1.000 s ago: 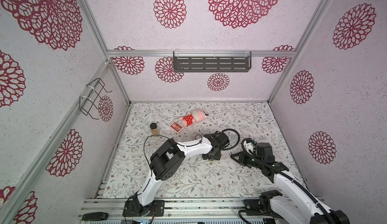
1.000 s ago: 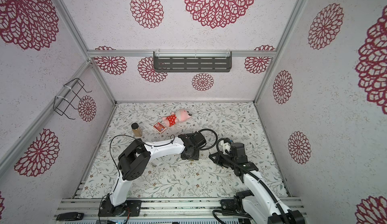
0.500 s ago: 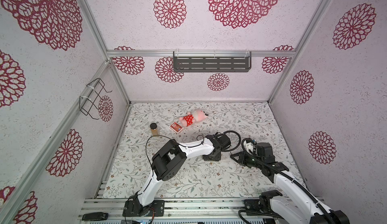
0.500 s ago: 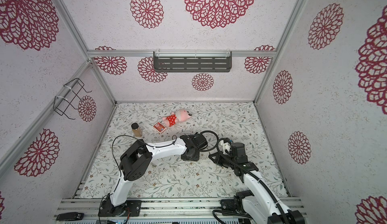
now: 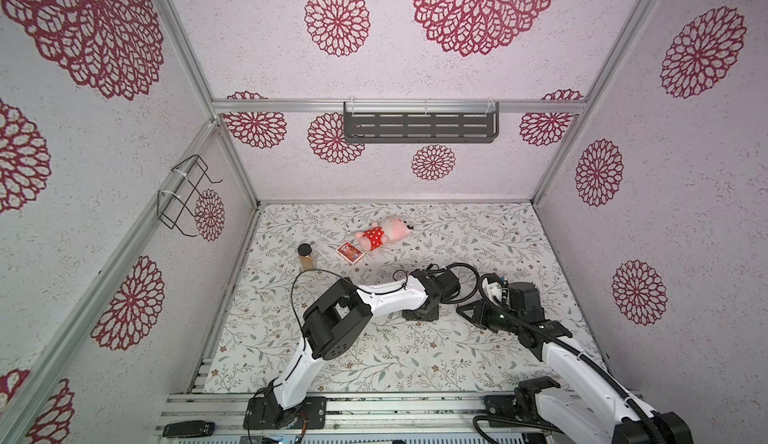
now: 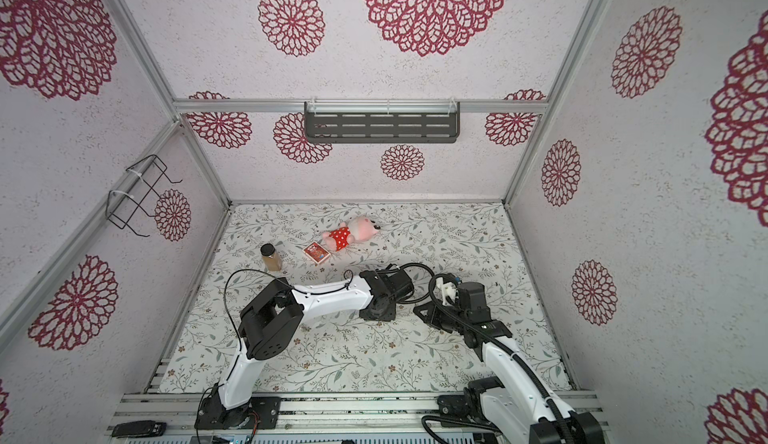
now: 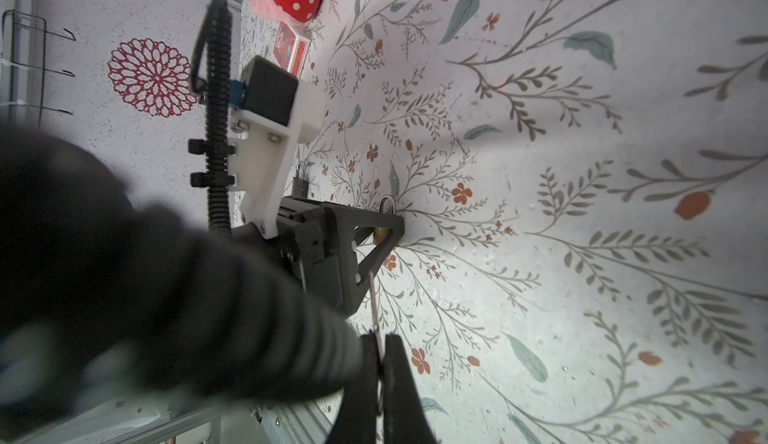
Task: Unlock with the key
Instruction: 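Close the left gripper on the brass padlock body and hold it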
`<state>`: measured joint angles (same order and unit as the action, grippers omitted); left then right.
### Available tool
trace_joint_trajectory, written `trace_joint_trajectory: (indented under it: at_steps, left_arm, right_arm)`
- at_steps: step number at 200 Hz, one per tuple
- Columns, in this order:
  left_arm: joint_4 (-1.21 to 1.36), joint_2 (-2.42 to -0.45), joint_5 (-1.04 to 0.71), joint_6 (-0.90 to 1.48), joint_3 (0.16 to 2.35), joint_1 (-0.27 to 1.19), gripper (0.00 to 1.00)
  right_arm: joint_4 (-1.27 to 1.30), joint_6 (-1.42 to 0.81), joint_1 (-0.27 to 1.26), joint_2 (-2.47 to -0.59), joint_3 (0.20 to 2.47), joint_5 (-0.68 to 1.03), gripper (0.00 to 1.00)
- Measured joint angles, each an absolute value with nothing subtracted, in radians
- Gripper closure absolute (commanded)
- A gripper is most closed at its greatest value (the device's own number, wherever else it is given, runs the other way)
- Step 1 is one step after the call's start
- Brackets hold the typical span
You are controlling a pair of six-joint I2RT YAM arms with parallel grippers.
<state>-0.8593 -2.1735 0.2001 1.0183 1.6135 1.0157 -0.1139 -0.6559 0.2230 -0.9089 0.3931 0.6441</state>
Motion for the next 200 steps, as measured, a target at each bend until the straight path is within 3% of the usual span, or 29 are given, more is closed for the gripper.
trace_joint_trajectory:
  at_steps: [122,200]
  left_arm:
    - [-0.870,-2.174,0.200,1.025,1.616,1.027,0.63]
    - [-0.880,-2.180,0.211,1.038,1.626,1.029,0.71]
  right_arm:
    - [-0.105,-0.656,0.220,-0.909,0.393,0.651,1.00]
    - [-0.106,-0.656,0.220,-0.908,0.393,0.651,1.00]
